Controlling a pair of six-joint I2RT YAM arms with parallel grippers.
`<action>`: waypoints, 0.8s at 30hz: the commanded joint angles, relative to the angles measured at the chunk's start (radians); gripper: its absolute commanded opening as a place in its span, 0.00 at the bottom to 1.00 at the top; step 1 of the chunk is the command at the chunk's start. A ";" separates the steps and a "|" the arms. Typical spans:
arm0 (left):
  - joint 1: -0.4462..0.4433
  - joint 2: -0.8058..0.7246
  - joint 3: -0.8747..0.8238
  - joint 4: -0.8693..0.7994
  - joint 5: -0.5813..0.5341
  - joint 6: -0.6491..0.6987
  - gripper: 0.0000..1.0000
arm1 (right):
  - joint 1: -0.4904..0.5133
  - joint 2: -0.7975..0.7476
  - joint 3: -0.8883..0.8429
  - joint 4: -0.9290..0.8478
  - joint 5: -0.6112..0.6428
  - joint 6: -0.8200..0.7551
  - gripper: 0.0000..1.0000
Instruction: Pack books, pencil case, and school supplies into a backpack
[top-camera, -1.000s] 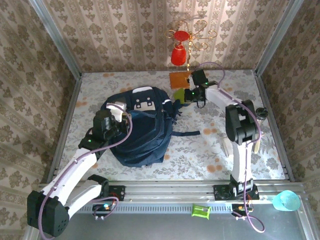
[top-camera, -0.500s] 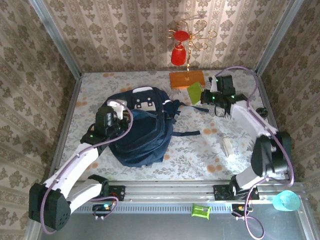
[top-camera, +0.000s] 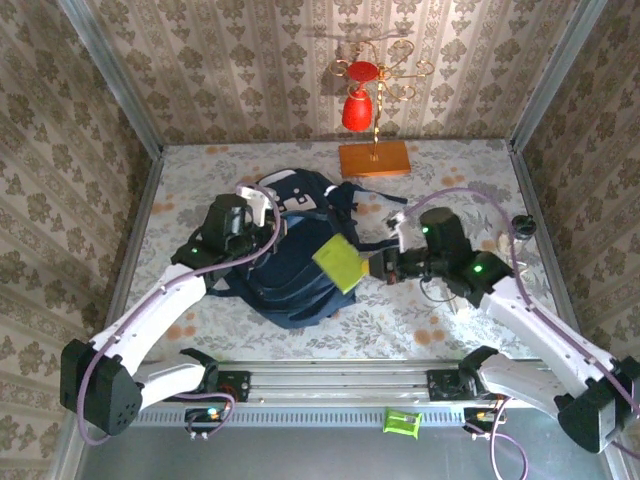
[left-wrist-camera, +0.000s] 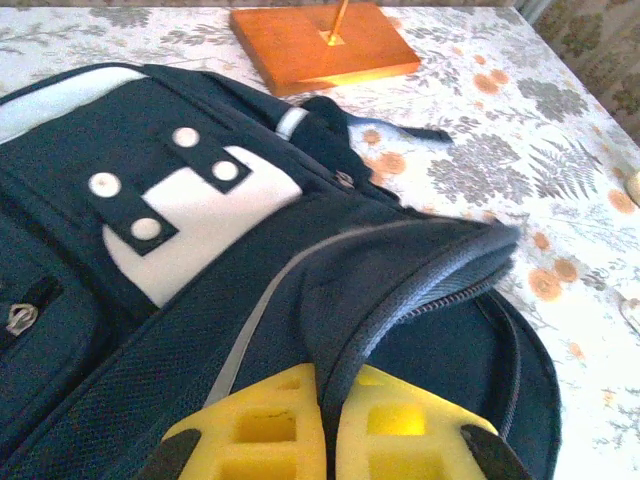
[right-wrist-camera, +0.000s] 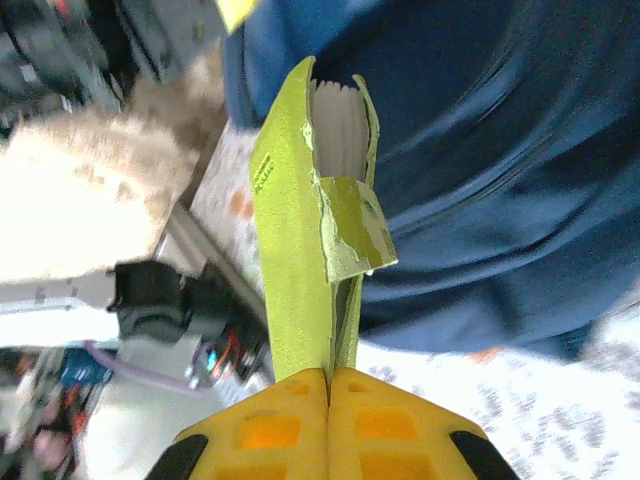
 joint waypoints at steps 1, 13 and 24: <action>-0.021 -0.012 0.067 0.040 0.024 0.014 0.00 | 0.064 0.077 0.010 0.116 -0.038 0.084 0.00; -0.040 -0.051 0.065 0.043 0.106 0.044 0.00 | 0.102 0.358 0.045 0.509 0.204 0.369 0.00; -0.071 -0.047 0.039 0.107 0.099 -0.056 0.00 | 0.307 0.383 -0.036 0.683 0.811 0.612 0.00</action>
